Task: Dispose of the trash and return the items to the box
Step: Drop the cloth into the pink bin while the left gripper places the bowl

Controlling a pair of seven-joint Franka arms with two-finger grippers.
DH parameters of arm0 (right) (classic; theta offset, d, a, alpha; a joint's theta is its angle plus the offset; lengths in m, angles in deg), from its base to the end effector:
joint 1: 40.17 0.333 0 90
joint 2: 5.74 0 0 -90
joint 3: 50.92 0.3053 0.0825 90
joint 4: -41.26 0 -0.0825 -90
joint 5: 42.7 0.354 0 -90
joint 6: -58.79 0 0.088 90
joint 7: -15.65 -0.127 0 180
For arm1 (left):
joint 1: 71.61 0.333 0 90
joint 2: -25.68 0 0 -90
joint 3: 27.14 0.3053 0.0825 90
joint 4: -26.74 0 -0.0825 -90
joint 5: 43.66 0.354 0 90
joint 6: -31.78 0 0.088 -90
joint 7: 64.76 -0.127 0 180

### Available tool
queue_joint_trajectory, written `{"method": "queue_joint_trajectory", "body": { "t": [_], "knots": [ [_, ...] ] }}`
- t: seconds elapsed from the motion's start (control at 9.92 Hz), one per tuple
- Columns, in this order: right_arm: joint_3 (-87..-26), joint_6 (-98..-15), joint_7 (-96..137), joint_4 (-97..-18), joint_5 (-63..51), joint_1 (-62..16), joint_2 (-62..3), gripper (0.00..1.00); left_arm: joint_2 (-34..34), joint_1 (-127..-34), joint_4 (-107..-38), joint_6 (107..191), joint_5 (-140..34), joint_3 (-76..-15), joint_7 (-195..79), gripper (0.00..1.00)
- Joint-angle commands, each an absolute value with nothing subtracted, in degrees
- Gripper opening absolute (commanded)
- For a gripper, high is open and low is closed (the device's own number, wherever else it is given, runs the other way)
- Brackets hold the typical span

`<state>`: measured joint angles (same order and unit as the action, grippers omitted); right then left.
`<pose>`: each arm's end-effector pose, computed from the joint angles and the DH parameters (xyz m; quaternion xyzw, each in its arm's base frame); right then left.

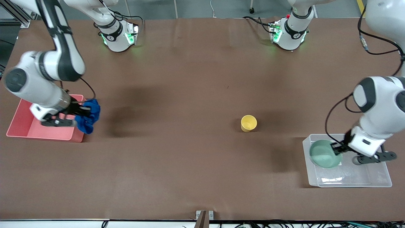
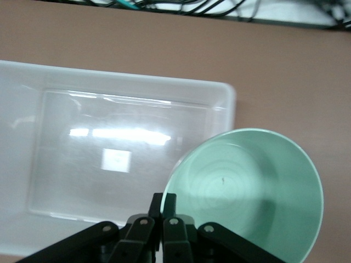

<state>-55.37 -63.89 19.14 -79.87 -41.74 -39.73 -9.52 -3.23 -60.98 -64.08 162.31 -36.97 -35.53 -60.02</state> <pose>0.5218 -0.0353 0.3670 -0.9998 0.0092 0.0190 0.0057 0.6770 0.0446 0.3511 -0.9944 -0.0395 -0.0975 0.0115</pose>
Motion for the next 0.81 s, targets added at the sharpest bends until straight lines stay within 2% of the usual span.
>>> {"method": "queue_joint_trajectory", "body": {
  "t": [0.0,0.4,0.61,0.71],
  "knots": [
    [-54.79,-63.99,26.87,-82.14,-41.91,-48.04,-8.11,0.01,-11.3,-58.18,-59.49,162.3,-36.02,-35.93,-66.92,0.0],
    [-54.87,-70.64,33.92,-82.14,-42.52,-55.62,-14.94,0.02,-18.51,-56.14,-58.43,166.07,-36.28,-35.93,-69.41,0.04],
    [-54.79,-74.26,35.25,-82.23,-42.52,-57.04,-19.17,0.02,-20.01,-55.88,-58.43,167.13,-36.28,-35.93,-69.41,0.22],
    [-54.87,-75.23,35.25,-82.23,-42.52,-57.04,-20.67,0.03,-19.84,-55.88,-58.43,167.13,-36.02,-35.93,-69.5,0.58]
  ]
}}
